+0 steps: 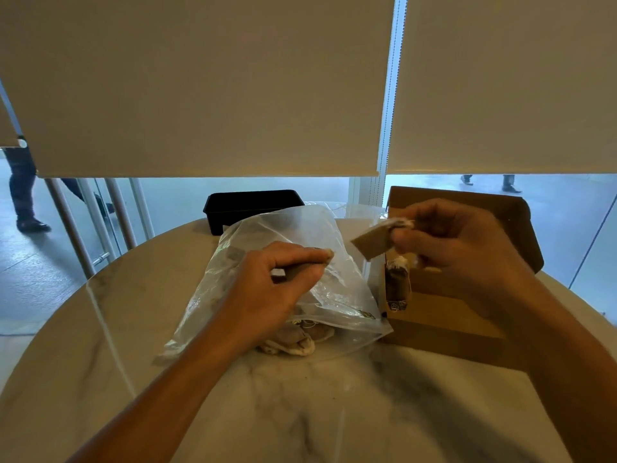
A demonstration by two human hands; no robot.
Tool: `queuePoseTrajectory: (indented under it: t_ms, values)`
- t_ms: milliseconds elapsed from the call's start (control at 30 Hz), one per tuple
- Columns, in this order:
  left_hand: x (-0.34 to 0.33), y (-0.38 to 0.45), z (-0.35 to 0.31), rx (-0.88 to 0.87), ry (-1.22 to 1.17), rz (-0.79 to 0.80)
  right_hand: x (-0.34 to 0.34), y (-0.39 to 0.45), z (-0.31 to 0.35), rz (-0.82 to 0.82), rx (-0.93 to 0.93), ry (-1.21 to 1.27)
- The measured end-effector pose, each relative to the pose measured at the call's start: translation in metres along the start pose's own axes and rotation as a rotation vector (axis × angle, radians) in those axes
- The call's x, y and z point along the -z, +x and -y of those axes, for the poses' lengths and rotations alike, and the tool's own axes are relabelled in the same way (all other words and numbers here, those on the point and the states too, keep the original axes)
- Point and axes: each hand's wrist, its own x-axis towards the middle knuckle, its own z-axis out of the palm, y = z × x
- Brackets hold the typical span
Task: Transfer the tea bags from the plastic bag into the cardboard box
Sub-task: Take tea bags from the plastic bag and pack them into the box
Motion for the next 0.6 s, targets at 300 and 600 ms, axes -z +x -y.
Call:
queuePoseTrajectory:
  t_ms: [300, 600]
  values:
    - [0.002, 0.0, -0.003, 0.004, -0.112, 0.018, 0.026, 0.022, -0.039, 0.176, -0.089, -0.492]
    - [0.002, 0.001, 0.0, 0.036, -0.116, -0.03, 0.009, 0.038, -0.077, 0.201, -0.109, -0.544]
